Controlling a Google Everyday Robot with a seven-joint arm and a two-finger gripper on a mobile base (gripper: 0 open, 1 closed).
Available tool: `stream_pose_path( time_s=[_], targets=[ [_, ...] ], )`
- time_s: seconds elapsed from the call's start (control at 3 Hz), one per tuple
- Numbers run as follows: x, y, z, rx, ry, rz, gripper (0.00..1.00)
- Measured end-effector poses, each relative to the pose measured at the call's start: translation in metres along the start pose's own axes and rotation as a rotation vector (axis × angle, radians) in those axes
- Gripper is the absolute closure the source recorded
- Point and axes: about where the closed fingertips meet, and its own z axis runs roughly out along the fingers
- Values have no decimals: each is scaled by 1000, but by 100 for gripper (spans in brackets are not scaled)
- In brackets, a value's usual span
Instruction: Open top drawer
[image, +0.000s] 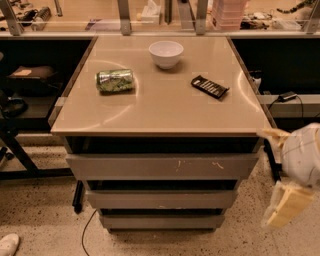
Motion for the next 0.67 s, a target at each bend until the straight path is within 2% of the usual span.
stream_pose_path(
  time_s=[0.33, 0.67],
  targets=[
    [18, 20, 53, 3, -121, -6, 0],
    [19, 19, 59, 17, -142, -65, 0]
  ],
)
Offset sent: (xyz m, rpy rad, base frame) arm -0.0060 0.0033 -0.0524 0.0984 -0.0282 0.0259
